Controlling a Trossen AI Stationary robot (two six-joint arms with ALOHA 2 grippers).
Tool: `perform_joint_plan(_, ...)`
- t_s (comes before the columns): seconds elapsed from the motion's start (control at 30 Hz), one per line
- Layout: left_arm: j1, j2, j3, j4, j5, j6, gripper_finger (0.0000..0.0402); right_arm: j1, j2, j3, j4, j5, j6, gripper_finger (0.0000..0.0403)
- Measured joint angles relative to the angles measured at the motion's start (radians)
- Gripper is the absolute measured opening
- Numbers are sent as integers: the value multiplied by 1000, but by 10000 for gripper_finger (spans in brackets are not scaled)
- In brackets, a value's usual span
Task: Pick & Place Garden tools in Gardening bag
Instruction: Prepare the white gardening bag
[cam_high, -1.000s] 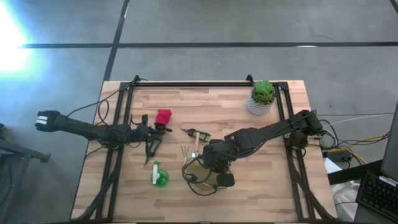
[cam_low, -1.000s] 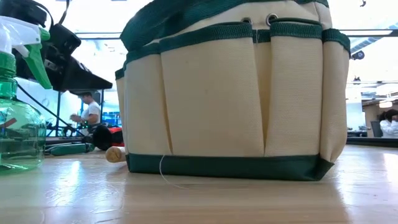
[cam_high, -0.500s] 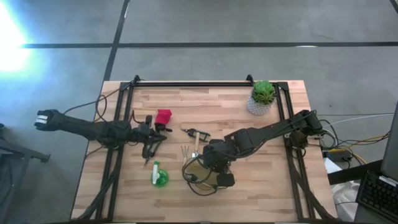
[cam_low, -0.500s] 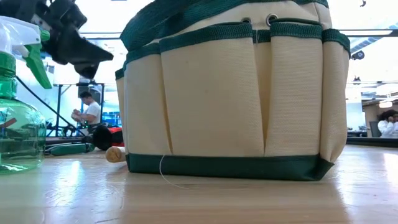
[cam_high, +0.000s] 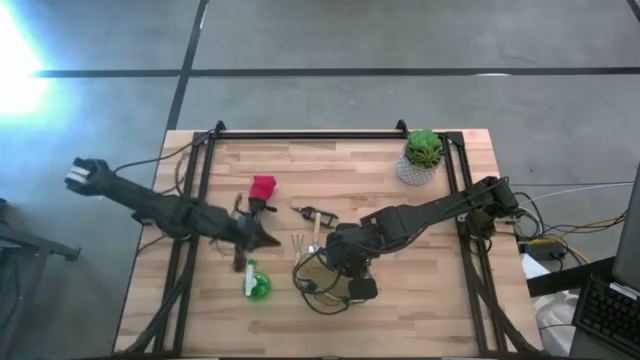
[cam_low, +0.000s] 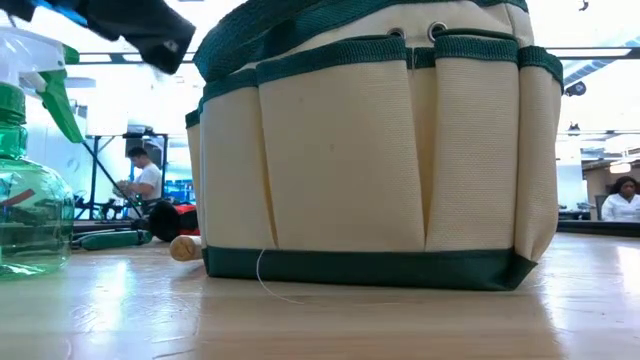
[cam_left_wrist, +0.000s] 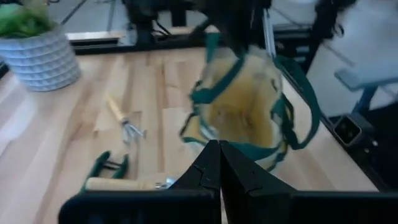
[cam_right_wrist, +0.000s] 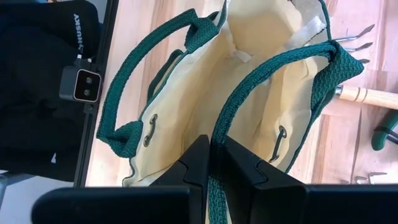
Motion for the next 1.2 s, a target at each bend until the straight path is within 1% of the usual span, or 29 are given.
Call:
perform_joint_plan(0.1, -72, 112, 62, 1, -55, 12, 0, 0, 0, 0, 0, 0, 3, 29)
perform_joint_plan(0.2, -114, 224, 130, 11, -100, 36, 0, 1, 0, 0, 0, 0, 11, 29)
perform_joint_plan(0.37, -118, 381, 249, 10, -125, 79, 0, 0, 0, 0, 0, 0, 36, 28)
perform_joint_plan(0.5, -119, 473, 336, 9, -121, 131, 0, 1, 0, 0, 0, 0, 33, 28)
perform_joint_plan(0.67, -118, 553, 414, 8, -95, 162, 0, 1, 0, 0, 1, -1, 30, 28)
perform_joint_plan(0.93, -98, 658, 473, 13, -90, 191, 0, 2, 0, 0, 0, -1, 30, 28)
perform_joint_plan(1.2, -43, 706, 508, 34, -91, 214, 0, 2, 0, 0, 1, 0, 33, 28)
